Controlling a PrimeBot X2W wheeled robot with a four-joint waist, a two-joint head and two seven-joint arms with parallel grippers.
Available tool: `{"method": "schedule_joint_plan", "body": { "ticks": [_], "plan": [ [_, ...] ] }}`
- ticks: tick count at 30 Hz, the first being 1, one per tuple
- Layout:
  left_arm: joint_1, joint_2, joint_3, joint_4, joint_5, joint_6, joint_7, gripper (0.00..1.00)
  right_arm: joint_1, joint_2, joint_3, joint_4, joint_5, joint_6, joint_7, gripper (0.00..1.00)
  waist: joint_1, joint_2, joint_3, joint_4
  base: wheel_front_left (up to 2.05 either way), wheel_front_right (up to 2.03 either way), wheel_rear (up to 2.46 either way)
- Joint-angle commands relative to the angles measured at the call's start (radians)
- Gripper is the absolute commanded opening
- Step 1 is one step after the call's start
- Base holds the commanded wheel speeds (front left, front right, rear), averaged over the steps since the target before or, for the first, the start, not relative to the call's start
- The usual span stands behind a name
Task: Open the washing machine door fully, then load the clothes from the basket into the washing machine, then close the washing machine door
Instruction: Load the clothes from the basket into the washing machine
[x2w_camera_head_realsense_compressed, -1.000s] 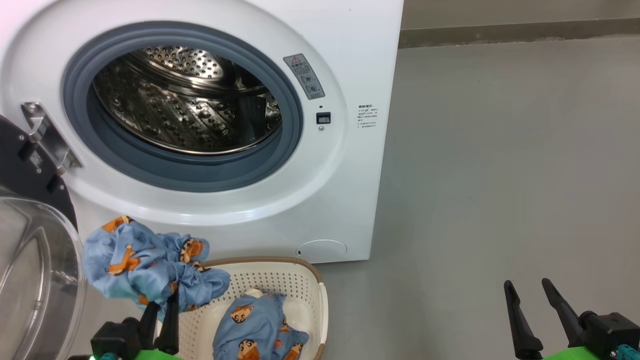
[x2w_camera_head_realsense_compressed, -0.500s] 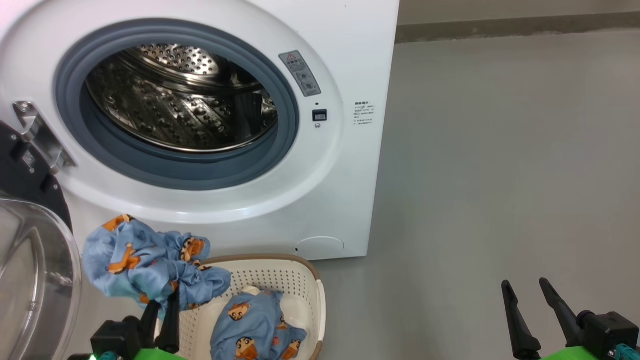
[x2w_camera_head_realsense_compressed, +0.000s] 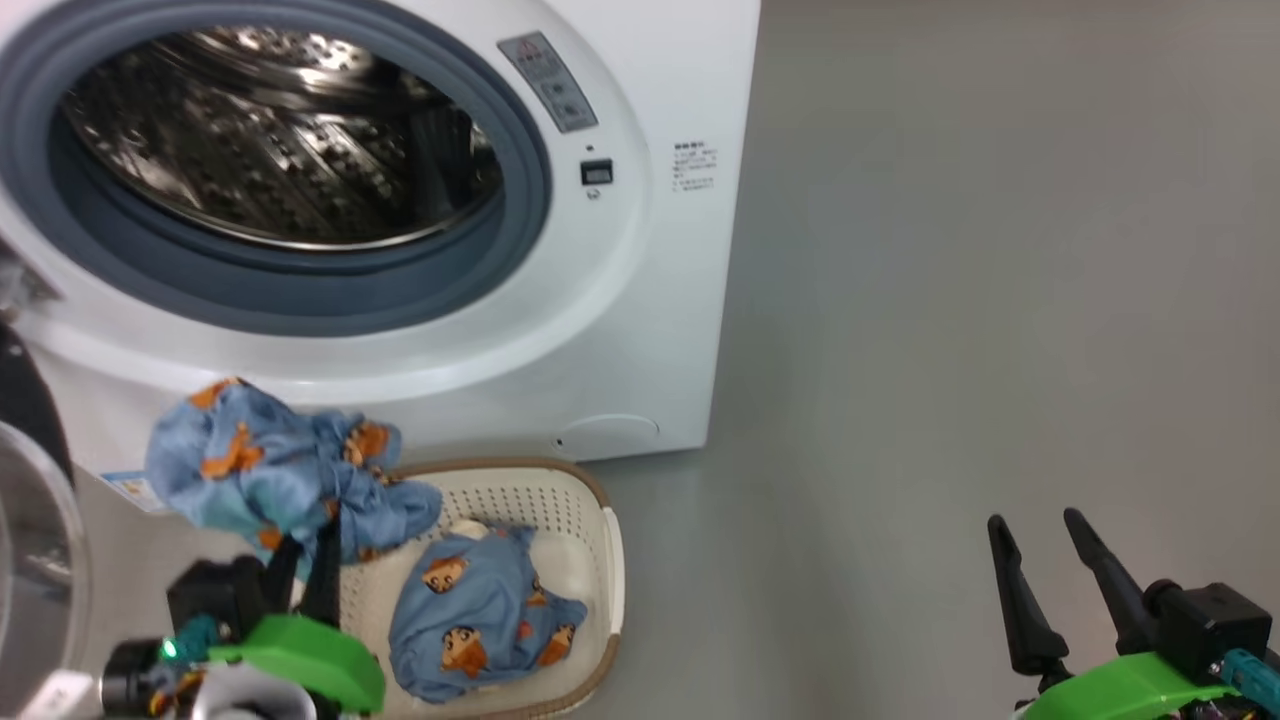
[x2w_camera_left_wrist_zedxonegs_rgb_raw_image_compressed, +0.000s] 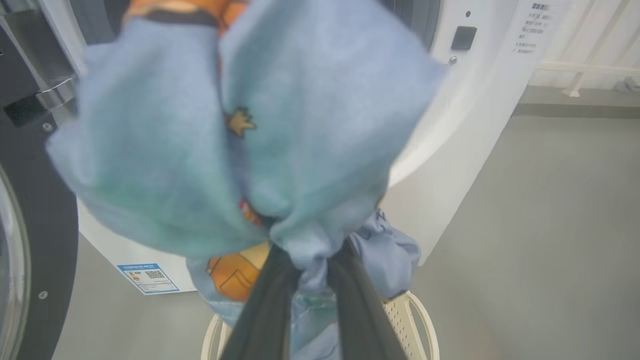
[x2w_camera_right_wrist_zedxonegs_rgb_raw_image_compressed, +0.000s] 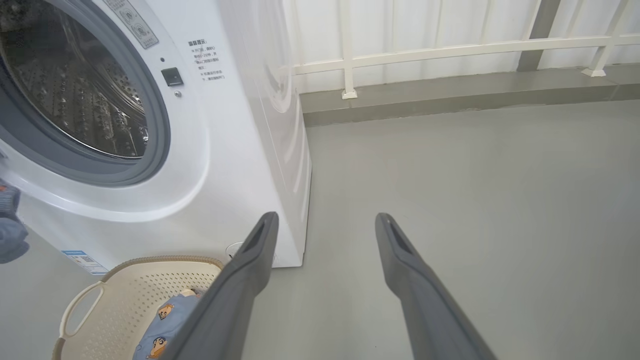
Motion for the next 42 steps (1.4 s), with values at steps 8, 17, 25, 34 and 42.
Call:
{"method": "schedule_joint_plan", "body": {
  "ticks": [8,17,25,34,42],
  "plan": [
    [-0.25,0.093,0.064,0.07,-0.022,-0.01,0.069,0.0,-0.112,-0.013,0.041,-0.03,0.031,0.007,-0.033,1.0,-0.0001,0.0,0.232,-0.12,0.0,0.0,0.0],
    [-0.593,0.238,0.104,0.196,-0.042,-0.051,0.175,0.0,-0.213,-0.013,0.093,0.034,0.077,0.007,-0.104,1.0,-0.0001,0.0,0.425,-0.217,0.0,0.0,0.0],
    [-0.812,0.345,0.106,0.261,-0.036,-0.076,0.255,0.0,-0.268,-0.013,0.147,0.104,0.126,0.007,-0.165,1.0,-0.0001,0.0,0.533,-0.285,0.0,0.0,0.0],
    [-1.021,0.449,0.105,0.252,-0.015,-0.085,0.292,0.0,-0.323,-0.013,0.187,0.156,0.175,0.007,-0.208,1.0,-0.0001,0.0,0.645,-0.332,0.0,0.0,0.0],
    [-1.137,0.506,0.104,0.274,0.017,-0.048,0.242,0.0,-0.363,-0.013,0.208,0.201,0.212,0.007,-0.23,1.0,-0.0001,0.0,0.692,-0.351,0.0,0.0,0.0]
  ]
}}
